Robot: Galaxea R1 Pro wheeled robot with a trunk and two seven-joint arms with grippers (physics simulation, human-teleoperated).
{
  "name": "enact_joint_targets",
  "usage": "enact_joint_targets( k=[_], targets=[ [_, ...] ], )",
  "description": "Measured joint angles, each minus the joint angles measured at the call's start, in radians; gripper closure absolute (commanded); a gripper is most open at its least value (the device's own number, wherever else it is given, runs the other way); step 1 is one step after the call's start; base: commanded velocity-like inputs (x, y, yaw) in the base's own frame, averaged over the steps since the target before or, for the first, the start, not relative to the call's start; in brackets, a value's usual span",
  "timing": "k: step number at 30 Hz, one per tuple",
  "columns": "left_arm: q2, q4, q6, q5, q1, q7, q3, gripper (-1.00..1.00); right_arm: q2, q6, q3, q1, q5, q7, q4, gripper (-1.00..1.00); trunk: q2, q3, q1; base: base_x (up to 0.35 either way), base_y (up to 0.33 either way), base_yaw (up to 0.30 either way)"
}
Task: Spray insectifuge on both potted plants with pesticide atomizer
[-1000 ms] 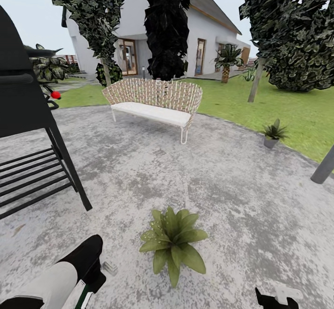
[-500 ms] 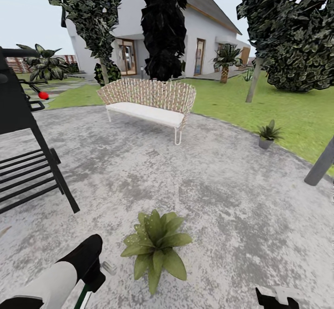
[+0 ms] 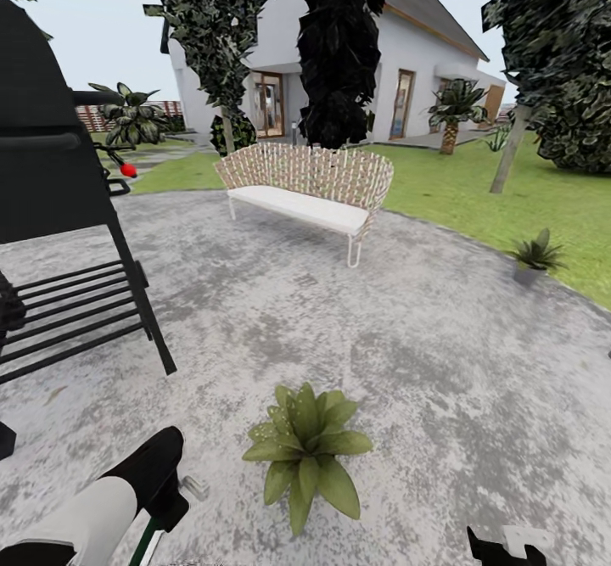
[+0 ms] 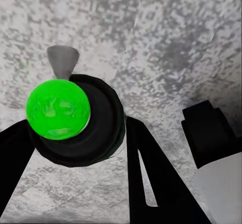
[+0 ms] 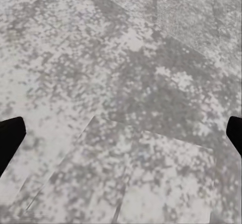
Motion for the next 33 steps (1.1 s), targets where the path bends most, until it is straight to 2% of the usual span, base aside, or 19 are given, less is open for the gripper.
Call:
enact_joint_targets(
  k=[12, 13, 16, 18, 21, 24, 26, 30, 33],
  targets=[
    [-0.009, 0.006, 0.001, -0.002, 0.005, -0.001, -0.01, 1.0, 0.0, 0.0, 0.0, 0.0, 0.0, 0.0, 0.0, -1.0, 0.0, 0.0, 0.0, 0.17, 0.0, 0.025],
    [-0.009, 0.006, 0.001, -0.001, 0.002, -0.002, -0.023, 1.0, 0.0, 0.0, 0.0, 0.0, 0.0, 0.0, 0.001, -1.0, 0.0, 0.0, 0.0, 0.026, 0.0, 0.0],
    [-0.01, 0.006, 0.002, 0.008, -0.007, -0.006, -0.1, 1.0, 0.0, 0.0, 0.0, 0.0, 0.0, 0.0, 0.001, -1.0, 0.0, 0.0, 0.0, 0.009, 0.0, 0.0],
    [-0.011, 0.002, 0.003, 0.009, -0.014, -0.034, -0.143, 1.0, 0.0, 0.0, 0.0, 0.0, 0.0, 0.0, 0.0, -1.0, 0.0, 0.0, 0.0, 0.002, 0.0, 0.0],
    [-0.005, 0.0, 0.0, 0.006, -0.047, -0.133, -0.216, 1.0, -0.001, 0.0, 0.0, 0.0, 0.0, 0.0, 0.0, -1.0, 0.0, 0.0, 0.0, 0.0, 0.0, 0.0],
    [0.0, 0.0, -0.006, 0.005, -0.083, -0.261, -0.308, 1.0, -0.001, 0.0, 0.0, 0.0, 0.0, 0.0, 0.0, -1.0, 0.0, 0.0, 0.0, 0.0, 0.0, 0.0],
    [0.0, -0.002, -0.01, 0.004, -0.091, -0.299, -0.334, 1.0, -0.001, 0.0, 0.0, 0.0, 0.0, -0.001, 0.001, -1.0, 0.0, 0.0, 0.0, 0.0, 0.0, 0.0],
    [0.007, -0.001, -0.022, 0.006, -0.097, -0.319, -0.341, 1.0, -0.001, 0.0, 0.0, 0.0, 0.0, -0.001, 0.001, -1.0, 0.0, 0.0, 0.0, 0.0, 0.0, 0.0],
    [0.032, 0.0, -0.068, 0.013, -0.093, -0.323, -0.337, 1.0, -0.001, 0.0, 0.0, 0.0, 0.0, -0.001, 0.001, -1.0, 0.0, 0.0, 0.0, 0.0, 0.0, 0.0]
  ],
)
